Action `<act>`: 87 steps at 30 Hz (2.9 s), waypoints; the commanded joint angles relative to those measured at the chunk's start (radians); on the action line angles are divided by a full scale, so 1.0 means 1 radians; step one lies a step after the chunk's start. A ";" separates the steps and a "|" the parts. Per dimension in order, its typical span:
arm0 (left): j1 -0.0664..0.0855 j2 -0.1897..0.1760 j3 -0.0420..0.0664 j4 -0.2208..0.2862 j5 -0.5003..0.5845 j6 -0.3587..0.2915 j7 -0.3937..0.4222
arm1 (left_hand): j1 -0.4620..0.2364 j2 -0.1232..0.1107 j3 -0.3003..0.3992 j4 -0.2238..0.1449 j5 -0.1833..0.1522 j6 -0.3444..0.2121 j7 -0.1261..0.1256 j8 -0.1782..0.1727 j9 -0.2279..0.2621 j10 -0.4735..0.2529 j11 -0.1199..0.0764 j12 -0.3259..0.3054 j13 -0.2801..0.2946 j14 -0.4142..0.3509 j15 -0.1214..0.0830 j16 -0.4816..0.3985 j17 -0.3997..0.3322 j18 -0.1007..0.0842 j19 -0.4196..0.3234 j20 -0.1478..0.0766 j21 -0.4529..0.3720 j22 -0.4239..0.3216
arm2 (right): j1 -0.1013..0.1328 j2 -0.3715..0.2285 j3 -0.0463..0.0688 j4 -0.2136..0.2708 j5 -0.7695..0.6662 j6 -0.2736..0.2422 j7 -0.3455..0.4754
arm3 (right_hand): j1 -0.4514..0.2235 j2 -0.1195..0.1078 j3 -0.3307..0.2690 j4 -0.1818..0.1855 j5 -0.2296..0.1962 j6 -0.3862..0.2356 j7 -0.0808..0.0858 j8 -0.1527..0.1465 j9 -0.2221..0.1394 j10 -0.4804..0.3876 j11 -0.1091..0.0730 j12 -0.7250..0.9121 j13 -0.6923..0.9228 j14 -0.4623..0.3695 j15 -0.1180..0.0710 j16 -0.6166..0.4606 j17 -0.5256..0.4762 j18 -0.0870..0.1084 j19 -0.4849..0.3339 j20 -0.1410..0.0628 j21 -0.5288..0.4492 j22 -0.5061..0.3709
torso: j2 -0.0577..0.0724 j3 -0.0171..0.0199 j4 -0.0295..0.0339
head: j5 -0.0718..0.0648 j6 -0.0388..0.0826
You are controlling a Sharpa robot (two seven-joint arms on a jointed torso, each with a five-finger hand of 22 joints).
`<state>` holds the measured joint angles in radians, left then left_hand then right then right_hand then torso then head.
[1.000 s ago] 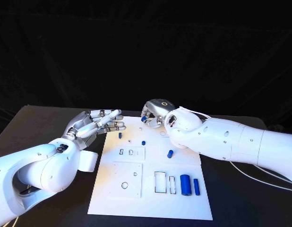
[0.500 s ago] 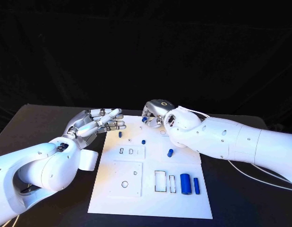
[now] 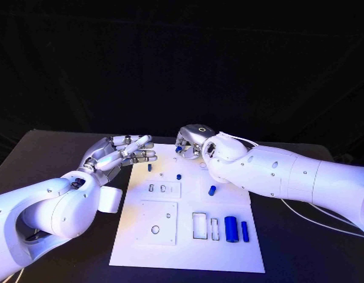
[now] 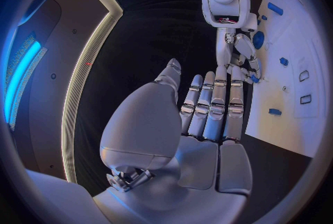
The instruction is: Assemble the parts on the task board
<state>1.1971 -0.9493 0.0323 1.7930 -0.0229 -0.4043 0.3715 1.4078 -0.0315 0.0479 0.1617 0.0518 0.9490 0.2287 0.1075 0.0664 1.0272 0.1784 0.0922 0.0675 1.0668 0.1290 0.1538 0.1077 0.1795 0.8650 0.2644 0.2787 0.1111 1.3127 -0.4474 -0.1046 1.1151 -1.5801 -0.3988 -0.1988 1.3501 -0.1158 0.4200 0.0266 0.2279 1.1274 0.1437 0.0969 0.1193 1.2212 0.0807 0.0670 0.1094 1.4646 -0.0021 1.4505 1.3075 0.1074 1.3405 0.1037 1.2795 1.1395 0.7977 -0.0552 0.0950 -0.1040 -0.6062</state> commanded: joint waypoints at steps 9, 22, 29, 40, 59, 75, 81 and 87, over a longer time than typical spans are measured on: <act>0.002 0.002 0.001 0.001 -0.004 0.018 0.004 | -0.001 0.012 -0.005 -0.004 0.000 -0.011 0.000 -0.007 -0.001 -0.010 0.000 -0.006 -0.001 -0.002 0.007 -0.009 0.001 0.005 0.008 0.001 0.001 -0.002 | -0.002 -0.002 -0.001 0.005 -0.006 0.002 -0.016 | -0.055 -0.054 -0.063 0.029 -0.067 -0.125 0.020 -0.035 -0.026 -0.106 0.023 0.004 -0.011 0.043 0.023 -0.018 -0.041 -0.012 -0.022 0.020 -0.024 -0.016 | 0.001 -0.0008 0.0001 | 0.001 0.004; 0.003 -0.010 0.001 -0.003 0.009 0.037 0.008 | -0.007 0.008 -0.013 -0.004 0.000 -0.013 0.001 -0.012 -0.001 -0.013 0.002 -0.012 -0.001 -0.008 0.009 -0.018 0.000 0.004 0.006 0.003 0.000 -0.004 | 0.021 -0.236 0.005 0.261 0.057 -0.070 0.007 | -0.030 -0.043 -0.090 0.031 -0.007 -0.081 0.010 -0.019 -0.011 0.004 -0.004 0.097 0.034 0.049 0.002 -0.017 -0.041 -0.073 0.143 0.005 0.191 0.283 | -0.003 0.0052 -0.0191 | 0.006 0.018; 0.004 -0.020 0.001 -0.002 0.018 0.041 0.006 | -0.008 0.008 -0.014 -0.005 0.000 -0.014 0.001 -0.012 -0.001 -0.013 0.002 -0.013 -0.001 -0.009 0.009 -0.019 0.000 0.004 0.005 0.003 0.000 -0.004 | 0.029 -0.353 0.007 0.345 0.192 -0.008 0.021 | -0.034 -0.073 -0.140 0.026 0.029 -0.091 -0.004 -0.013 -0.005 0.115 -0.029 0.228 0.127 0.050 -0.019 -0.012 -0.038 -0.082 0.165 -0.013 0.221 0.327 | -0.003 0.0099 -0.0369 | 0.014 0.028; 0.003 -0.022 0.001 -0.007 0.025 0.042 0.003 | -0.008 0.008 -0.014 -0.005 0.000 -0.014 0.001 -0.013 -0.001 -0.013 0.002 -0.013 -0.001 -0.009 0.009 -0.019 0.000 0.004 0.005 0.003 -0.001 -0.005 | 0.027 -0.402 0.007 0.343 0.207 0.092 -0.035 | -0.030 -0.030 -0.288 0.053 0.028 -0.153 0.001 0.044 0.027 0.104 -0.020 1.210 1.105 0.073 -0.010 0.055 0.095 -0.100 0.210 -0.008 0.272 0.404 | -0.003 0.0123 -0.0376 | 0.010 0.026; 0.003 -0.012 0.000 -0.018 0.026 0.043 -0.001 | -0.007 0.009 -0.014 -0.006 0.000 -0.014 0.000 -0.013 -0.001 -0.014 0.002 -0.014 -0.001 -0.009 0.009 -0.020 0.001 0.004 0.005 0.003 -0.001 -0.005 | 0.012 -0.315 0.006 0.220 0.238 0.130 -0.060 | -0.020 -0.019 -0.314 0.076 0.038 -0.205 0.014 0.041 0.027 0.089 -0.008 1.226 1.123 0.075 0.001 0.062 0.108 -0.099 0.207 0.002 0.270 0.401 | -0.004 0.0106 -0.0352 | 0.009 0.014; 0.003 -0.010 0.000 -0.021 0.025 0.038 -0.002 | -0.006 0.009 -0.014 -0.006 0.000 -0.015 0.000 -0.014 -0.001 -0.014 0.002 -0.014 -0.001 -0.009 0.009 -0.021 0.001 0.004 0.005 0.003 -0.001 -0.005 | 0.011 -0.295 0.006 0.191 0.255 0.161 -0.053 | -0.013 -0.005 -0.313 0.081 0.046 -0.198 0.014 0.053 0.031 0.095 -0.007 1.238 1.137 0.075 0.002 0.064 0.114 -0.099 0.208 0.005 0.270 0.402 | -0.005 0.0104 -0.0370 | 0.013 0.010; 0.003 -0.010 0.000 -0.022 0.025 0.039 -0.005 | -0.004 0.011 -0.013 -0.008 0.000 -0.015 0.001 -0.015 -0.001 -0.014 0.002 -0.016 -0.001 -0.009 0.009 -0.022 0.001 0.004 0.005 0.003 -0.001 -0.006 | 0.010 -0.292 0.006 0.190 0.254 0.161 -0.045 | -0.011 -0.002 -0.313 0.082 0.046 -0.193 0.013 0.057 0.033 0.098 -0.008 1.243 1.143 0.075 0.002 0.064 0.113 -0.099 0.207 0.005 0.269 0.401 | -0.004 0.0109 -0.0378 | 0.013 0.012; 0.003 -0.010 0.000 -0.023 0.025 0.040 -0.007 | -0.004 0.011 -0.013 -0.008 0.000 -0.015 0.001 -0.015 -0.001 -0.014 0.002 -0.016 -0.001 -0.009 0.009 -0.022 0.001 0.004 0.005 0.003 -0.001 -0.006 | 0.009 -0.290 0.006 0.191 0.233 0.152 -0.041 | -0.006 0.004 -0.311 0.082 0.046 -0.186 0.011 0.063 0.035 0.103 -0.009 1.250 1.150 0.075 0.001 0.065 0.115 -0.099 0.208 0.005 0.271 0.403 | -0.005 0.0108 -0.0366 | 0.014 0.010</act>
<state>1.1990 -0.9615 0.0319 1.7688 0.0003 -0.3816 0.3632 1.4038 -0.0275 0.0383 0.1575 0.0518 0.9418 0.2287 0.0978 0.0664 1.0200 0.1783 0.0832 0.0676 1.0598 0.1359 0.1383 0.1074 0.1794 0.8650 0.2644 0.2787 0.1065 1.3236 -0.7390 -0.0975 1.3055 -1.3284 -0.2589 -0.2476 1.3450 -0.1212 0.1076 0.1035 0.2690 0.9361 0.1531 0.1576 0.1534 1.3180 0.0726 1.3143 1.2598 1.4646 -0.0089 1.5103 1.3076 0.0217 1.4680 0.1017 1.5505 1.3078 0.7929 -0.0444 0.0578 -0.0902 -0.5953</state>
